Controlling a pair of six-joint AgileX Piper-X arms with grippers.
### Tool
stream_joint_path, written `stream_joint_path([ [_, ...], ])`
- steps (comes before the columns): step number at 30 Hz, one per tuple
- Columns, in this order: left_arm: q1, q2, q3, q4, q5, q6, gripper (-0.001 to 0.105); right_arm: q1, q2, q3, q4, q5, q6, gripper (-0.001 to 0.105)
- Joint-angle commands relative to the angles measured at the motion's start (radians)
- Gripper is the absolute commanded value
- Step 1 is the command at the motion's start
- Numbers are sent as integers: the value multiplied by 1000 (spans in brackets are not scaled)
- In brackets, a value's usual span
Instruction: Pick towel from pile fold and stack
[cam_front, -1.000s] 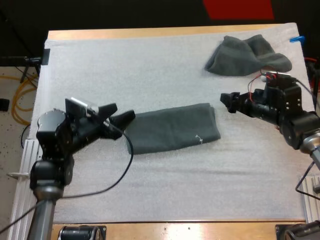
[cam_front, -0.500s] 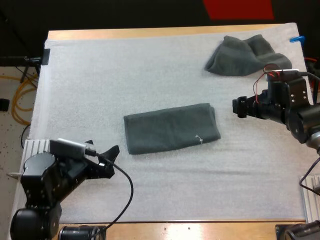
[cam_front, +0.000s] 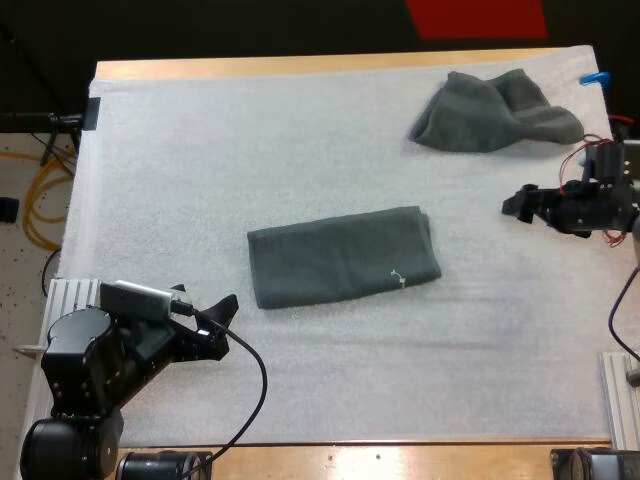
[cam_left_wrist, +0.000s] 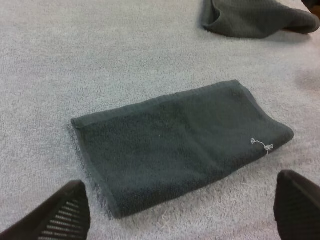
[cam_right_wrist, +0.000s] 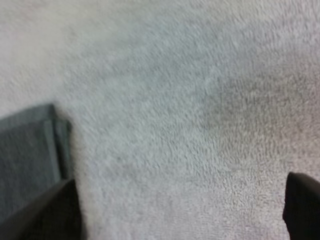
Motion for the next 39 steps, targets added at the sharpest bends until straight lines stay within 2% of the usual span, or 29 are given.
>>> stream_joint_path([
  [1, -2, 0, -4, 2, -6, 1, 73, 1, 23, -7, -18, -51, -19, 79],
  [4, -2, 0, -4, 2, -6, 1, 73, 14, 81, -7, -45, -116, -18, 79],
  [11, -2, 0, -4, 2, -6, -2, 73, 89, 175, -7, -89, -150, 0, 79],
  [22, -2, 0, -4, 2, -6, -6, 73, 266, 253, -8, -220, -207, 157, 79],
  [27, -2, 0, -4, 4, -6, -6, 73, 327, 268, -16, -224, -209, 183, 79],
  [32, -2, 0, -4, 24, -6, -6, 73, 363, 288, -18, -229, -211, 228, 79],
  [39, -2, 0, -4, 32, -6, -6, 73, 379, 327, -19, -233, -275, 290, 79],
])
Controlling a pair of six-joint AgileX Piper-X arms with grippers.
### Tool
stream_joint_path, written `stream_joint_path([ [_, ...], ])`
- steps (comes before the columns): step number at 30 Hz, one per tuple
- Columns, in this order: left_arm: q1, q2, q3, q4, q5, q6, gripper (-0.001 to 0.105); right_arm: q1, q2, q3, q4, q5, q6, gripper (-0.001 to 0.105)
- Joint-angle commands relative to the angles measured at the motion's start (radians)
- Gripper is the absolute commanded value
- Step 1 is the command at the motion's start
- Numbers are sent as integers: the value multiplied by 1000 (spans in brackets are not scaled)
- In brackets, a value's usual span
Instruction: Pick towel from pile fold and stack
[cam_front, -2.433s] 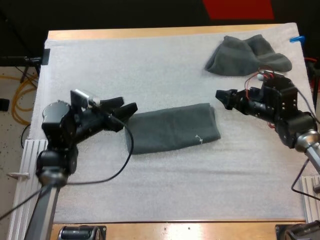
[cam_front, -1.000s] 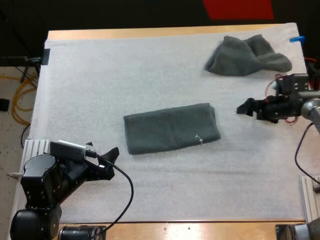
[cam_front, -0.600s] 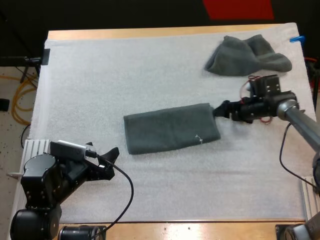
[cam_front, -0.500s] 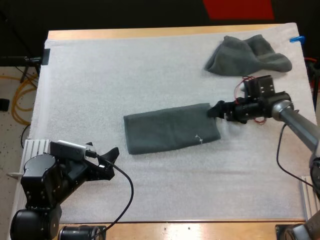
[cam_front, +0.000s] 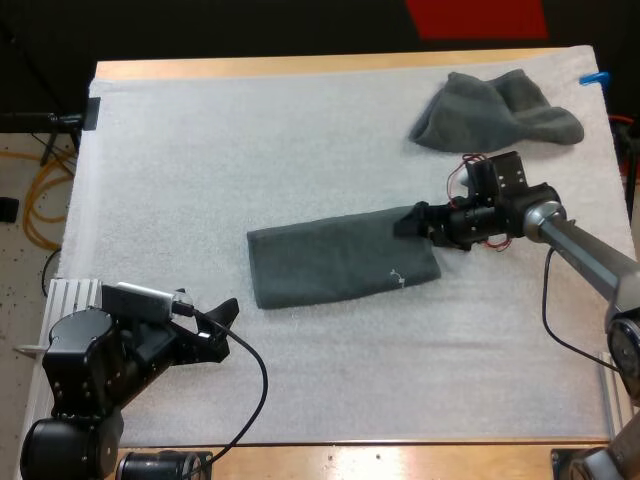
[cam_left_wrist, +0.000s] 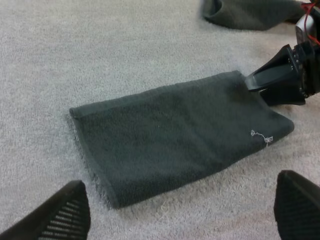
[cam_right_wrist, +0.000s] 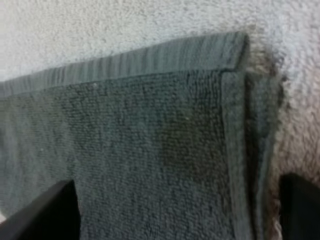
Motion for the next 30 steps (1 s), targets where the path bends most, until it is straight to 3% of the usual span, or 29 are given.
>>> stream_joint_path([
  [1, -2, 0, -4, 5, -5, -6, 73, 27, 47, 18, 37, -40, 11, 79],
  [7, -2, 0, -4, 5, -1, -6, 73, 27, 47, 18, 40, -106, 11, 79],
  [10, -2, 0, -4, 5, -1, -6, 73, 27, 47, 18, 40, -106, 11, 72],
  [13, -2, 0, -4, 5, 3, -5, 73, 27, 47, 18, 40, -101, 11, 50],
  [18, -2, 0, -4, 5, 3, -2, 73, 27, 46, 18, 40, -100, 9, 1],
  [22, -2, 0, -4, 5, 14, -2, 73, 27, 22, 18, 66, -50, -17, 0],
  [30, -2, 0, -4, 5, 18, -2, 73, 27, -100, 18, 283, 291, -194, 0],
])
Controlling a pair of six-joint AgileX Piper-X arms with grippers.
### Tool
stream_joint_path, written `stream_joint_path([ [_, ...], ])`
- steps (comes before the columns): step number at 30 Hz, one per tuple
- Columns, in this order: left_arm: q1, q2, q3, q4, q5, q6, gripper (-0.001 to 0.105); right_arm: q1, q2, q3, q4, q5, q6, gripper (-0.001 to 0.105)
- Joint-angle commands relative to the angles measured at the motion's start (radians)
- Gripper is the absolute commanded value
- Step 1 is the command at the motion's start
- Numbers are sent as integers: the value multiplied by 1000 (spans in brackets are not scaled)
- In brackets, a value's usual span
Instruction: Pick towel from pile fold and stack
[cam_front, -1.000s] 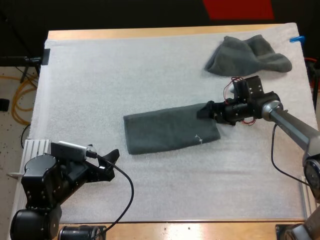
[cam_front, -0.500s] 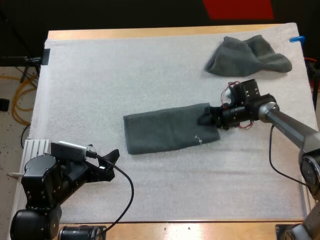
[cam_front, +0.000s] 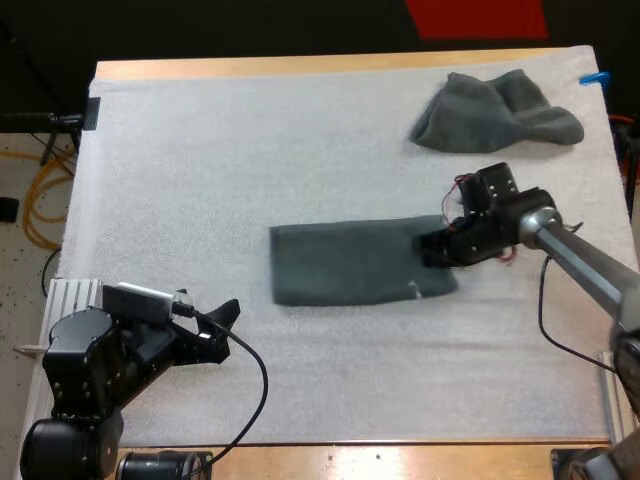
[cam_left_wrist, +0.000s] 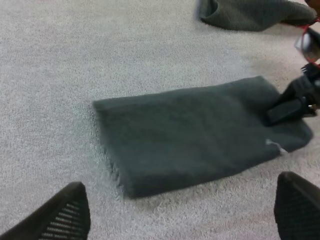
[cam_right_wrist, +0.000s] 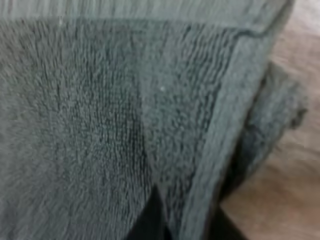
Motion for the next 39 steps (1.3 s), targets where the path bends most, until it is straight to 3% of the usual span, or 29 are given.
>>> stream_joint_path([
  [1, -2, 0, -4, 5, 8, -2, 73, -1, -33, 5, 65, 105, -55, 0],
  [10, -2, 0, -4, 5, 8, -2, 73, -1, -134, 5, 215, 617, -247, 0],
  [14, -2, 0, -4, 5, 8, -2, 73, -1, -157, 5, 228, 736, -266, 0],
  [21, -2, 0, -4, 5, 9, -2, 73, 21, -161, -47, 246, 676, -214, 0],
  [29, -2, 0, -4, 22, 45, -2, 73, 114, -154, -89, 264, 428, -73, 0],
  [34, -2, 0, -1, 39, 148, -4, 73, 175, -95, -89, 172, 238, 88, 0],
  [39, -2, 0, -1, 106, 165, -2, 73, 187, -47, -89, 111, 121, 185, 0],
])
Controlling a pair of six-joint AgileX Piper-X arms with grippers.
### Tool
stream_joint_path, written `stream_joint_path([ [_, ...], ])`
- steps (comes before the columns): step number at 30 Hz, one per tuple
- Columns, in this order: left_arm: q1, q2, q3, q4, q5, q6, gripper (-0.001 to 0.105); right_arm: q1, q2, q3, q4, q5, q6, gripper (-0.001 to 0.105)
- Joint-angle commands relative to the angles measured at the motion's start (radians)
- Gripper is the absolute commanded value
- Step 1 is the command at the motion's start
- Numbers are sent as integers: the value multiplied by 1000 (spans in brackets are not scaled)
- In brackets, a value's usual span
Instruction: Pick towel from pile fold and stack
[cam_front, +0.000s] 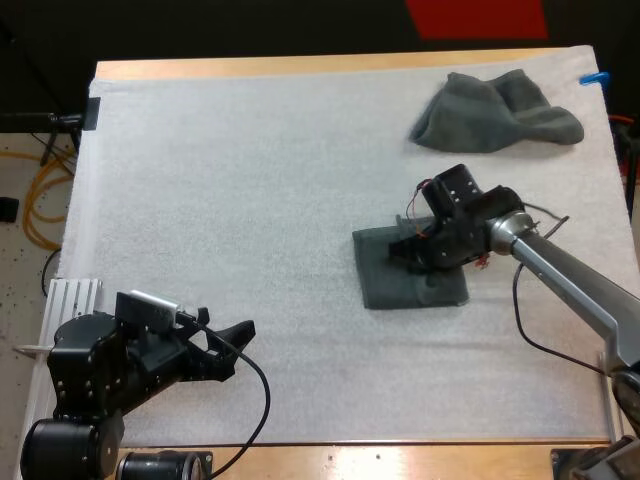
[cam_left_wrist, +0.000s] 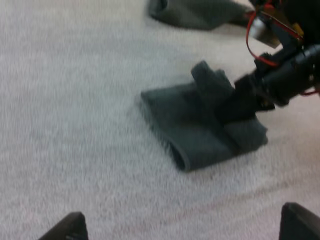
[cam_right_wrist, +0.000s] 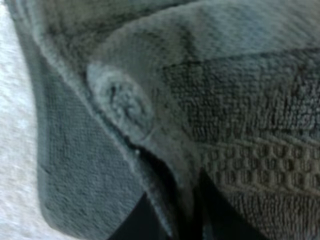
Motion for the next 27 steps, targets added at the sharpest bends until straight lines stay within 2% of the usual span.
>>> stream_joint_path([
  [1, -2, 0, -3, 12, 14, -2, 73, 7, 7, -7, -20, -47, 14, 0],
  [6, -2, 0, -3, 12, 14, -2, 73, 27, 16, -7, -65, -111, 30, 0],
  [13, -2, 0, -3, 12, 14, -2, 73, 45, 34, -7, -143, -111, 129, 0],
  [23, -2, 0, -3, 12, 50, -2, 73, 45, 78, -7, -146, -79, 135, 1],
  [25, -2, 0, -3, 12, 50, -2, 73, 45, 75, -8, -148, -107, 135, 9],
  [27, -2, 0, -3, 12, 50, -2, 73, 45, 73, -16, -146, -145, 129, 29],
])
